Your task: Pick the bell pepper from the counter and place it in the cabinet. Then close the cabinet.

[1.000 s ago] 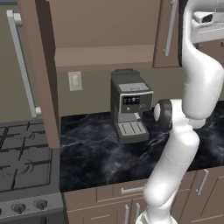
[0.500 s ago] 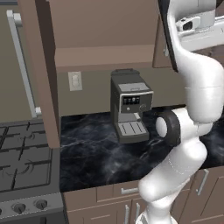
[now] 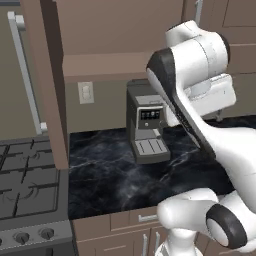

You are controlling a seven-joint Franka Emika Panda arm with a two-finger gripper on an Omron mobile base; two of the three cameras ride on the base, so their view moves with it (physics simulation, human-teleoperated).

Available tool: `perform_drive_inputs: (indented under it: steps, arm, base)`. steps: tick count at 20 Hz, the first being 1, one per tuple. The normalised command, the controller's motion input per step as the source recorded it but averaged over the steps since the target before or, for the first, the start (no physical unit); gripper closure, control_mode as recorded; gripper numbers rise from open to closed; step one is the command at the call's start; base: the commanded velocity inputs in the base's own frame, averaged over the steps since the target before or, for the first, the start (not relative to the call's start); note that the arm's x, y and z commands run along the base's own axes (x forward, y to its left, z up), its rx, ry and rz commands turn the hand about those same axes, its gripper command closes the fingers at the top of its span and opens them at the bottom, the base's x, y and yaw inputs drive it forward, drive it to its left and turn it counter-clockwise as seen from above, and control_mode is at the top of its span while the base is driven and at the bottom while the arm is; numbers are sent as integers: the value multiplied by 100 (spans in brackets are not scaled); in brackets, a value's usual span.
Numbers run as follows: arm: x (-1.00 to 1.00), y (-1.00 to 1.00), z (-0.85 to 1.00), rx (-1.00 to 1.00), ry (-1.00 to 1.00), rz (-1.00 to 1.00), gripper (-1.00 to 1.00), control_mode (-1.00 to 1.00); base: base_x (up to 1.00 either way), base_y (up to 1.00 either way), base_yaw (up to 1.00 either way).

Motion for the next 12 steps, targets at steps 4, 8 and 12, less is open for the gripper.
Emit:
perform_drive_inputs:
  steps: [4, 8, 12]
  arm:
    - [-60, 63, -100, -23, 1, 2, -100, -100]
    - [-4, 59, -63, -49, -41, 5, -100, -100]
    - [0, 21, -75, -54, -63, 2, -100, -100]
  base:
    - [0, 0, 0]
    - [0, 0, 0]
    - [0, 0, 0]
